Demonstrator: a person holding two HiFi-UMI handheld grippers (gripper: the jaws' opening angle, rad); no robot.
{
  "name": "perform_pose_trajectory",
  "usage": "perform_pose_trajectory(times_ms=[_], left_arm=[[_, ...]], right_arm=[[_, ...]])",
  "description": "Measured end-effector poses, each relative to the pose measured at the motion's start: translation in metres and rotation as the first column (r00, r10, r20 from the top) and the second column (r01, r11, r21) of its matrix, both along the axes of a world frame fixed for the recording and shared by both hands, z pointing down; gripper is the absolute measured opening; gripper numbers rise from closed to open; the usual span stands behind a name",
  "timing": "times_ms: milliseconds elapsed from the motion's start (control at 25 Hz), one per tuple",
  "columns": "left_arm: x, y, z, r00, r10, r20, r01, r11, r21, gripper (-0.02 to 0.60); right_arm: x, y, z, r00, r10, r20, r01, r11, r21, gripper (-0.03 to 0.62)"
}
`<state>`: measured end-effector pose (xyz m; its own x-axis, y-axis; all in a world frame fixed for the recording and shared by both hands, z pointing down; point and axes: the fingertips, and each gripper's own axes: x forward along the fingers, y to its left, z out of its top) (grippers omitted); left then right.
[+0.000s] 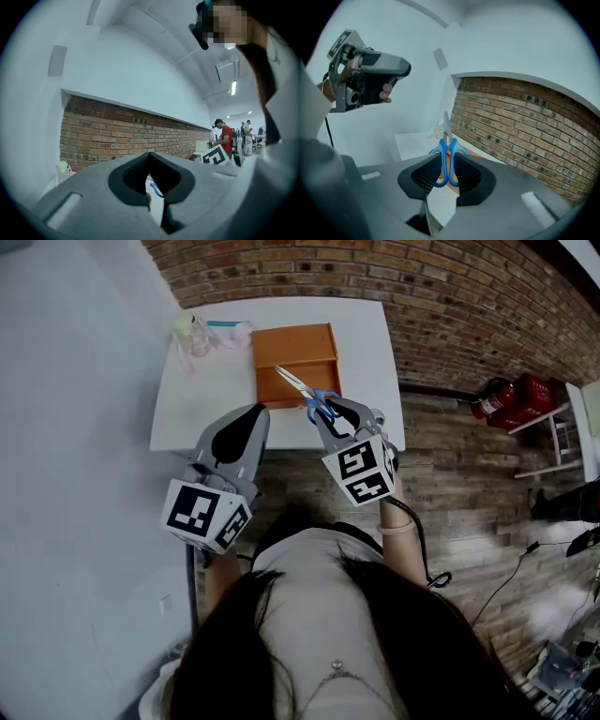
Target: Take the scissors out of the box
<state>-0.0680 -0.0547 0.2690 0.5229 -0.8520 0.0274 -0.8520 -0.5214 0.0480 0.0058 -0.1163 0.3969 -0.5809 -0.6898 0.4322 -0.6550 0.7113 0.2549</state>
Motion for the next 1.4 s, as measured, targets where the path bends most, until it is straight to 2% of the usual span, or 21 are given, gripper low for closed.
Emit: perform_pose_trajectory(times_ms=[640, 1400], left_arm=[[0.047, 0.047, -0.006, 0.999, -0.043, 0.024, 0.043, 0.999, -0.008, 0.0], [0.092, 0.08, -0.01, 0.995, -0.086, 0.053, 0.085, 0.996, 0.009, 0.0]], right_arm=[[0.046, 0.051, -0.031, 0.998, -0.034, 0.058, 0.031, 0.998, 0.053, 0.097], [0.092, 0.09, -0.078, 0.979, -0.066, 0.195, 0.038, 0.989, 0.146, 0.098]])
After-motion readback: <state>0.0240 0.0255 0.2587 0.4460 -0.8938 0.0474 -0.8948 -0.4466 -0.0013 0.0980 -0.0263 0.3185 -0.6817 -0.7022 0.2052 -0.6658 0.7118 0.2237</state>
